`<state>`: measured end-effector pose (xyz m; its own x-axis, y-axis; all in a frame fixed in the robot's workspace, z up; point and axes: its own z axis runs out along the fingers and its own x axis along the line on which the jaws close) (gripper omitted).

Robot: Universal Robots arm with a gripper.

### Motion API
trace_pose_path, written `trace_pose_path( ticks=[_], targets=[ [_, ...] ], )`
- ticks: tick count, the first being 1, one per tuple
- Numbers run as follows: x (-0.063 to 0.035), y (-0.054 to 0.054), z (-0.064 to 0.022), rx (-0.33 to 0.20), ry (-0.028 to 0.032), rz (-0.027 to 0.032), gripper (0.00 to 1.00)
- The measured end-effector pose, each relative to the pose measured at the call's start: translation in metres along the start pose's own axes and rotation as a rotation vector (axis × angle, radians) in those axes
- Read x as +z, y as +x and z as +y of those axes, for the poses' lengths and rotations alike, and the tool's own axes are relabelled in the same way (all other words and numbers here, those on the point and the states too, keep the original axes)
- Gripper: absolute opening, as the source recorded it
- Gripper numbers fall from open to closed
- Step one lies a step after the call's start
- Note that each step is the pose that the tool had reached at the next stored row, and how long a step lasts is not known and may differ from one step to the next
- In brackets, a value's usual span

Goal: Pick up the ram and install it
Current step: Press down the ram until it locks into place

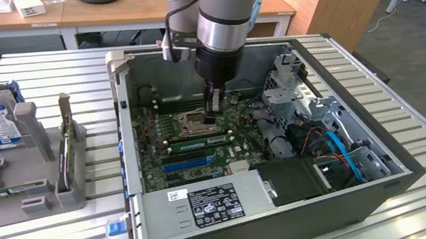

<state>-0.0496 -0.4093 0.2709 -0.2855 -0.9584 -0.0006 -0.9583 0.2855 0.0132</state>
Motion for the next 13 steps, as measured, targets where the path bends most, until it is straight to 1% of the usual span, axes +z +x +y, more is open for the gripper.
trace_pose_path(
  ticks=[13],
  targets=[
    [0.0003, 0.0000, 0.0000, 0.231, 0.0001, -0.0030, 0.11]
  ],
)
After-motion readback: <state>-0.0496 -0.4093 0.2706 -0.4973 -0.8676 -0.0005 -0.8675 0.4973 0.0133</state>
